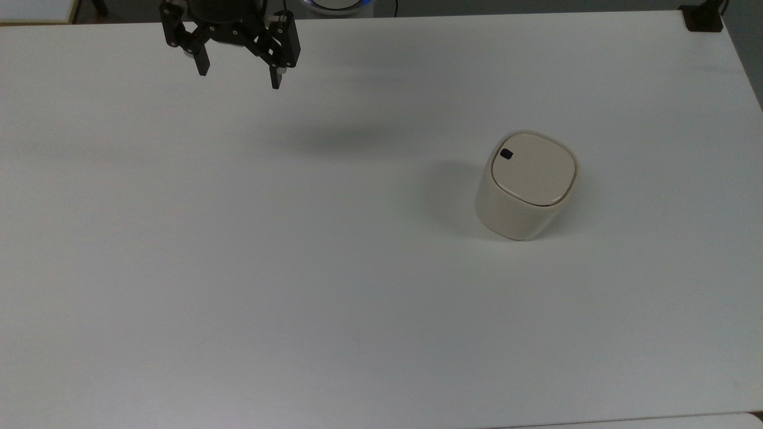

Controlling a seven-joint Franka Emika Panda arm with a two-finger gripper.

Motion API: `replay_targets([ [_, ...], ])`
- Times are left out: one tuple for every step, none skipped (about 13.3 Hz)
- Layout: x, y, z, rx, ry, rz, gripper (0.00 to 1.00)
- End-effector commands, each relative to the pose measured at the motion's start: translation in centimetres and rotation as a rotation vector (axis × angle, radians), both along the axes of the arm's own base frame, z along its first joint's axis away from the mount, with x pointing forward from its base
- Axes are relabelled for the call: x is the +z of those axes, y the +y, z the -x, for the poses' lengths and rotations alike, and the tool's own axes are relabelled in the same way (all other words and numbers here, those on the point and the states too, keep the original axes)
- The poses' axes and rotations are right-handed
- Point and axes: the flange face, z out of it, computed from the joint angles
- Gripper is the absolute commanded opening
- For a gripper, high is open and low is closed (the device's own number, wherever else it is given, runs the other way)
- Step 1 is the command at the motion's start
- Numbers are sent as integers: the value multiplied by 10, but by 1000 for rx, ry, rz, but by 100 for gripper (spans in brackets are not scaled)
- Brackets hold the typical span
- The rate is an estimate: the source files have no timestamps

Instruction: Open the trash bin

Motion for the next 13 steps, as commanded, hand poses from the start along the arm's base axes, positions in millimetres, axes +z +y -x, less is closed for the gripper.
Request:
replay_targets([
  [3, 1, 6, 21, 11, -17, 80],
  [3, 0, 6, 18, 12, -17, 71],
  [3, -2, 6, 15, 10, -19, 62],
  [3, -4, 6, 11, 10, -19, 54],
  [4, -5, 7, 6, 10, -17, 46],
  [8, -6, 9, 8, 6, -18, 39],
  [11, -7, 11, 6, 3, -18, 33],
  [12, -8, 11, 9, 1, -18, 30],
  [12, -8, 10, 23, 0, -18, 28],
  [19, -7, 10, 61, -11, -11, 26],
  [16, -1, 8, 114, -6, -8, 21],
  [14, 4, 6, 168, -1, -2, 18],
  [18, 10, 6, 220, -5, 1, 15],
])
